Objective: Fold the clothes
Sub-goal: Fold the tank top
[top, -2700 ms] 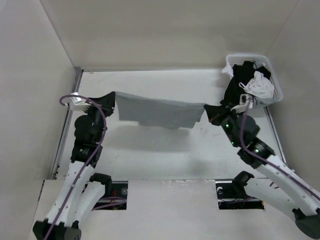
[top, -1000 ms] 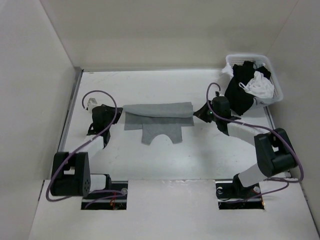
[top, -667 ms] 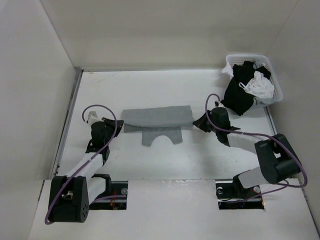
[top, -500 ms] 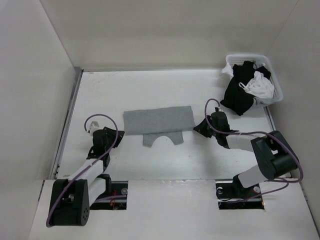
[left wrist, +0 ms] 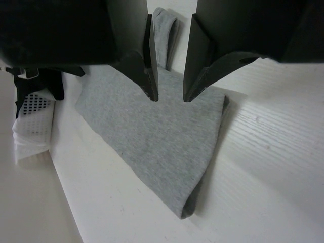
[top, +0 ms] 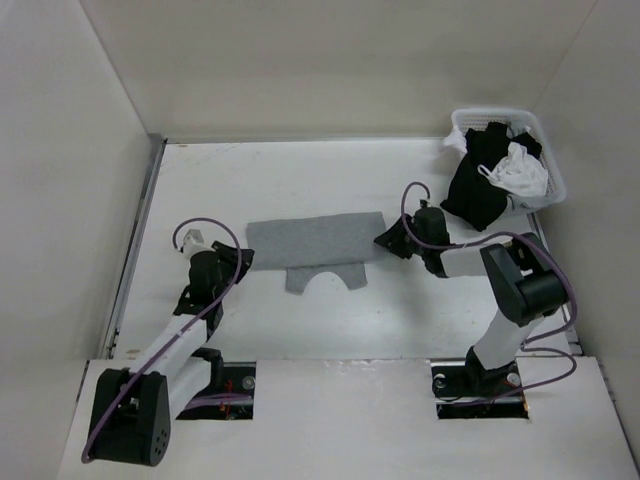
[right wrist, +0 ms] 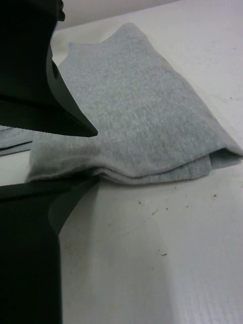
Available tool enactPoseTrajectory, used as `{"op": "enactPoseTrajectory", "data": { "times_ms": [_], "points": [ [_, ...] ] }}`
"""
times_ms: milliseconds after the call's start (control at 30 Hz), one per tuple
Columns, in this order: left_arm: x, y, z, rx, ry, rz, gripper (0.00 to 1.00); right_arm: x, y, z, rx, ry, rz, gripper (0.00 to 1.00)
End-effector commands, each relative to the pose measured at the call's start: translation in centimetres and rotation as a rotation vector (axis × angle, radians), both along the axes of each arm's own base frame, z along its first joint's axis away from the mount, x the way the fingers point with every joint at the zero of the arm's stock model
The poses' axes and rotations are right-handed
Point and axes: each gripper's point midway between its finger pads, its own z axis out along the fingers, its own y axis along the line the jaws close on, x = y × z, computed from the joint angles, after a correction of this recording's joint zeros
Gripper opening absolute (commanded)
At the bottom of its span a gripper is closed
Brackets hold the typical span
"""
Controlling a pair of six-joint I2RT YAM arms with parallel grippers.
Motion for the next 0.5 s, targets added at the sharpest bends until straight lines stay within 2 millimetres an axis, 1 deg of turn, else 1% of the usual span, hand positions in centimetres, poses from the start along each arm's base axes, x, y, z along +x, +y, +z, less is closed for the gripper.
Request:
{"op": "enactPoseTrajectory", "data": {
  "times_ms": [0, 67, 100, 167, 200, 267, 300, 400, 467],
  "points": [
    [2.4, -0.9, 3.8, 0.008, -0.117, -0.018, 0.25, 0.4, 1.2, 0.1, 0.109, 0.014, 0.012, 0.32],
    [2.9, -2.0, 4.8, -0.002, -0.146, -0.049, 0.25, 0.8, 0.5, 0.6, 0.143, -0.01, -0.025, 0.18],
    [3.1, -2.7, 5.2, -0.005, -0.158, -0.065, 0.25, 1.0, 0.2, 1.5, 0.159, -0.045, -0.042, 0.14],
    [3.3, -4.1, 5.8, -0.004, -0.171, -0.102, 0.25, 1.1, -1.0, 3.2, 0.171, -0.109, -0.079, 0.09],
    [3.3, -4.7, 5.9, -0.003, -0.174, -0.115, 0.25, 1.2, -1.9, 4.2, 0.166, -0.145, -0.107, 0.06],
    [3.4, -5.9, 5.9, -0.005, -0.178, -0.14, 0.25, 0.9, -3.5, 6.2, 0.139, -0.213, -0.15, 0.04],
    [3.3, -6.4, 5.9, -0.008, -0.182, -0.15, 0.25, 0.6, -4.0, 7.2, 0.122, -0.239, -0.154, 0.04],
    [3.3, -8.0, 5.7, -0.026, -0.187, -0.177, 0.25, -0.1, -4.7, 9.3, 0.038, -0.267, -0.132, 0.04],
    [3.3, -9.0, 5.7, -0.04, -0.191, -0.198, 0.25, -0.2, -5.2, 10.7, -0.028, -0.286, -0.131, 0.04]
  ]
}}
